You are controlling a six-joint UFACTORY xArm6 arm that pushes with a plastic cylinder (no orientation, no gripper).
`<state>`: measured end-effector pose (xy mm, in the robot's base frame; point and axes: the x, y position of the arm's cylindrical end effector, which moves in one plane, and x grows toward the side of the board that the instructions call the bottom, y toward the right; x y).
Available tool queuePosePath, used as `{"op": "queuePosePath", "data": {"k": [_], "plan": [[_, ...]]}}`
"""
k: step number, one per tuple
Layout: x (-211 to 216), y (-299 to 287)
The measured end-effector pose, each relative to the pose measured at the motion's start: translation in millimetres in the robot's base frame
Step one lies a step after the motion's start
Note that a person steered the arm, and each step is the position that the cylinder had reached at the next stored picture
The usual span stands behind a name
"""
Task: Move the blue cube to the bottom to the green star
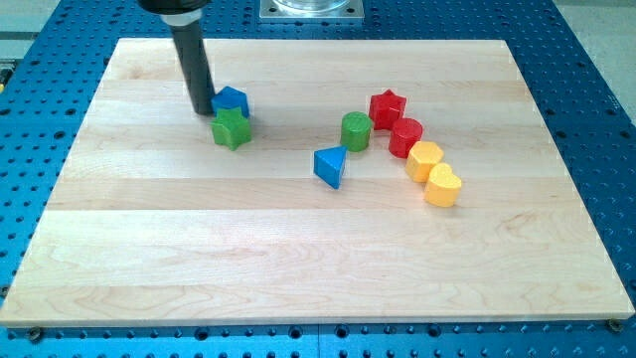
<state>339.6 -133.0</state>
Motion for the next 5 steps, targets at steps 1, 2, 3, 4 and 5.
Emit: {"op": "queuePosePath", "data": {"k": [1, 2, 3, 4, 5], "plan": [[-4, 33], [-29, 58], [-63, 75], [-58, 80], [-9, 76]]}}
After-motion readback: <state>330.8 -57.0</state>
